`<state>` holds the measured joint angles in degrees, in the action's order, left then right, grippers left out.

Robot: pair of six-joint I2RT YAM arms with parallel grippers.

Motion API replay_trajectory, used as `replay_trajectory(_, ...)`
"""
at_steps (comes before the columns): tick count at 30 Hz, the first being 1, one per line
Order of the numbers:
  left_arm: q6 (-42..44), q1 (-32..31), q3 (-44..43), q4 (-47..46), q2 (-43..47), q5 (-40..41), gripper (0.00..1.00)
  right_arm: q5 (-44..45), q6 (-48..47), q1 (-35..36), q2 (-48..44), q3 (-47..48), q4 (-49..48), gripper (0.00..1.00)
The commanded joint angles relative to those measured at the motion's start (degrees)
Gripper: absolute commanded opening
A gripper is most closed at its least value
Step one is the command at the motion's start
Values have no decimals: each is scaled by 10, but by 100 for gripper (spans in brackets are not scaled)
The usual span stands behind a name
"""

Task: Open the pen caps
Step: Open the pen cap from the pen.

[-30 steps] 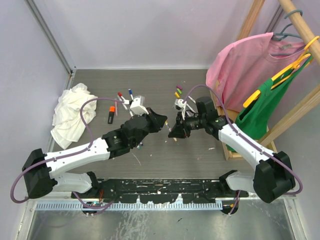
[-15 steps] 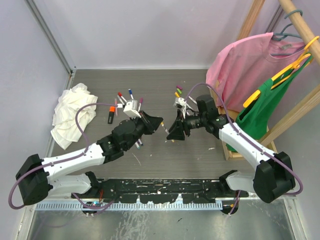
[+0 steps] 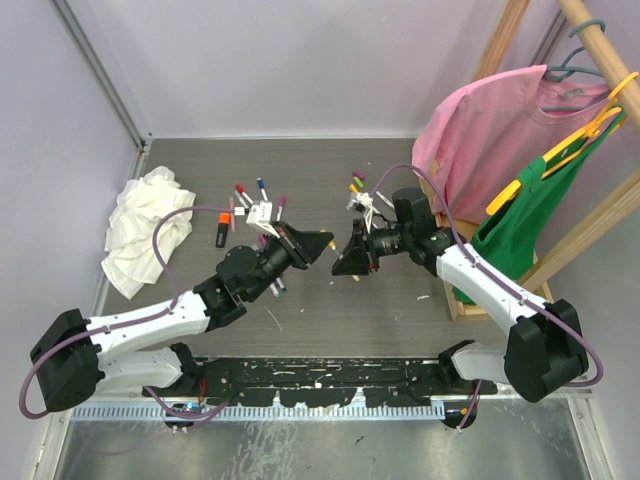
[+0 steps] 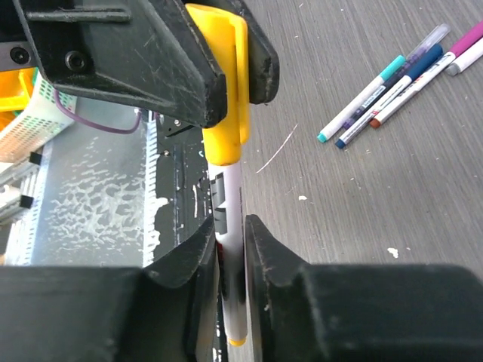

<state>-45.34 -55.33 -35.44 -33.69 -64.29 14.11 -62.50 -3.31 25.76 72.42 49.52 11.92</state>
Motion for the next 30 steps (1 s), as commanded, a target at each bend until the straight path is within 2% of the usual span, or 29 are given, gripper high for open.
replay_trajectory(1,15,4,4,-68,0,-17,0,-16,11,-1,-3,13,-23,18)
replay_trajectory(2,14,4,4,-66,0,-14,0,-15,11,-1,-3,14,-23,13)
replay_trajectory(6,-4,5,5,-47,2,-2,17,-7,2,-1,-6,20,-13,1)
replay_trajectory(11,-52,4,9,-36,-12,12,39,34,-12,-1,-13,19,-5,1)
replay_trajectory(13,-65,4,5,-40,-25,11,43,48,-16,-1,-13,19,-2,1)
replay_trajectory(20,-80,4,-24,-44,-61,0,41,69,-30,-1,-13,20,5,1)
replay_trajectory(30,-72,4,-15,-39,-35,26,42,93,-41,4,-13,21,10,1)
